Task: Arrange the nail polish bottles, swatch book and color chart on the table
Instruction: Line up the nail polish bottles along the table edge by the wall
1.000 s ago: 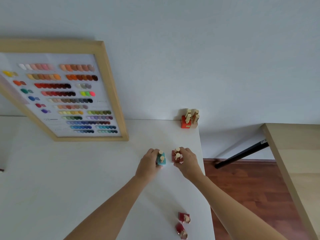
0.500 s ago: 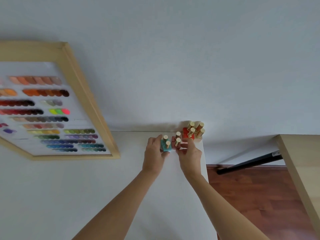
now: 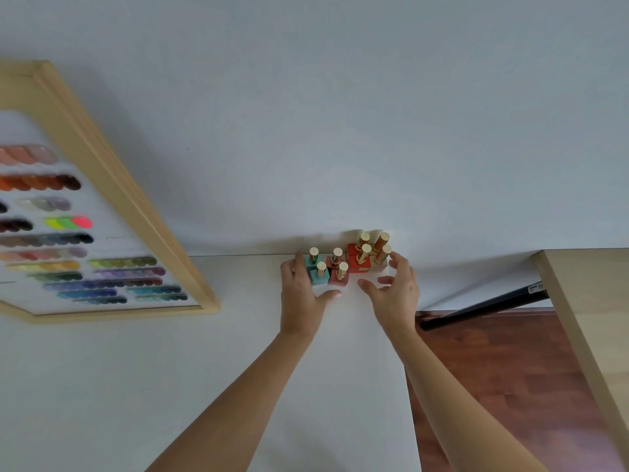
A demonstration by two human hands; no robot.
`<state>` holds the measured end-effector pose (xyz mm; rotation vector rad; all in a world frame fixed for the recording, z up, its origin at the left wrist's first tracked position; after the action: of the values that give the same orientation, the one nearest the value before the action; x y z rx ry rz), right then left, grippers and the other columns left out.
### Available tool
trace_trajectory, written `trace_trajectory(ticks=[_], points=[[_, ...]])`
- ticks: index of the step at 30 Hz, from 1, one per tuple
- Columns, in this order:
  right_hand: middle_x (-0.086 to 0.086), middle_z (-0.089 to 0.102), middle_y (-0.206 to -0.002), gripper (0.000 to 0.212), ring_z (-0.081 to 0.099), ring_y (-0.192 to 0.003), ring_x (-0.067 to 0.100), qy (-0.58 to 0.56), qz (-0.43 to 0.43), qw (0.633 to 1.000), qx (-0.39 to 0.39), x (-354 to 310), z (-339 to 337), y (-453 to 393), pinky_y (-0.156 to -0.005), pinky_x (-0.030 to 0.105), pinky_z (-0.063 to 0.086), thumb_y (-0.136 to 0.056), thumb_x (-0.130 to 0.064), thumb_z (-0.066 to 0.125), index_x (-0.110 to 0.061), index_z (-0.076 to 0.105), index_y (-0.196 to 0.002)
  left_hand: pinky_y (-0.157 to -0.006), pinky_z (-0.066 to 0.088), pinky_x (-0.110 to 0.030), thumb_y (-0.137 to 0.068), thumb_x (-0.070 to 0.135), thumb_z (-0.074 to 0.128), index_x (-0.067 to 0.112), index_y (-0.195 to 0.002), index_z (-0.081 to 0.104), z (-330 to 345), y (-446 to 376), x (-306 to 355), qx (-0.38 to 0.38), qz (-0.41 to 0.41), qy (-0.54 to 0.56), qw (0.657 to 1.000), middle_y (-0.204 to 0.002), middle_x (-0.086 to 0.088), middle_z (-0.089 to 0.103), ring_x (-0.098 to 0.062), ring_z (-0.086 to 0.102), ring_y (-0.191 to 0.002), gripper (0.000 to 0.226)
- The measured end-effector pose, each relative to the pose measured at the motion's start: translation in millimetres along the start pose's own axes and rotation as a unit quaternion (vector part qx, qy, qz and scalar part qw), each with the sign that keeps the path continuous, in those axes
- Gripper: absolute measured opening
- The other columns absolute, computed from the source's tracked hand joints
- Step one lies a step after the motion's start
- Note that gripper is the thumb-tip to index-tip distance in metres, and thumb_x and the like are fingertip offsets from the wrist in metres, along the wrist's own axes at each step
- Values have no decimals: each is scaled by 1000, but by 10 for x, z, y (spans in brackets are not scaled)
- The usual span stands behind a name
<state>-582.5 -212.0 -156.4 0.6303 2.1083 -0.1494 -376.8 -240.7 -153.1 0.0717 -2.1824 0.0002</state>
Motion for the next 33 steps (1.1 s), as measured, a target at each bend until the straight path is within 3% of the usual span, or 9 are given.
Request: trace_trajectory(ticks=[5,9,15,22,27,31,33], points=[[-1,61,-102,59,62,-76,11,6,-8,1000,-27,-15,76,-89,-85,40,52,-73,-18,79,-17,49,-124,-91,50,-25,-67,28,85,10,-125,50,53,-5,23,23,-13,6,1000,-117,-9,48,-20,52,-109,70],[2,66,-103,51,64,-80,14,-1,-12,1000,-21,11,77,-120,-84,32,51,-79,-21,75,-17,50,-123,-85,47,-19,-69,25,83,10,-123,55,47,-103,35,37,-19,15,999,-110,-8,54,-16,54,-101,62],[5,67,-94,35,64,-82,21,2,-23,1000,-8,30,67,-182,-81,35,52,-83,-11,68,-12,57,-116,-80,57,-28,-67,9,84,6,-106,63,49,-194,-49,45,-28,48,997,-103,-11,63,-19,63,-93,44],[4,65,-89,20,61,-76,20,32,-38,999,8,36,79,-203,-70,22,41,-82,-7,67,-9,63,-102,-80,59,-31,-67,4,83,6,-103,65,78,-244,-68,47,-33,69,996,-103,-11,67,-19,65,-93,40],[7,63,-101,33,61,-86,22,58,-30,997,-32,-1,93,-170,-74,17,34,-84,-9,66,-8,57,-116,-85,58,-39,-67,3,83,3,-107,63,78,-270,-10,7,-37,39,999,-108,-14,65,-25,64,-100,45],[5,45,-132,74,55,-95,12,58,12,993,-103,30,64,51,-88,22,32,-85,-16,68,-14,26,-145,-98,50,-40,-67,2,82,4,-125,51,2,-139,-28,-51,-59,10,997,-124,-17,53,-29,57,-112,66],[6,41,-137,75,53,-93,10,61,22,992,-106,72,-76,234,-87,24,35,-85,-17,68,-17,24,-146,-106,43,-41,-73,6,79,5,-138,38,-89,64,-99,-75,-75,-17,994,-136,-16,43,-28,49,-123,76]])
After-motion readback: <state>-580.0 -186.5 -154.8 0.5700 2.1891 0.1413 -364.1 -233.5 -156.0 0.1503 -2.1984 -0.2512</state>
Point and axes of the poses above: each hand's wrist, its own y-axis away from the middle knuckle, its own z-axis out of the palm, x = y × z, the point moved 10 cm from there along -y, towards the middle knuckle
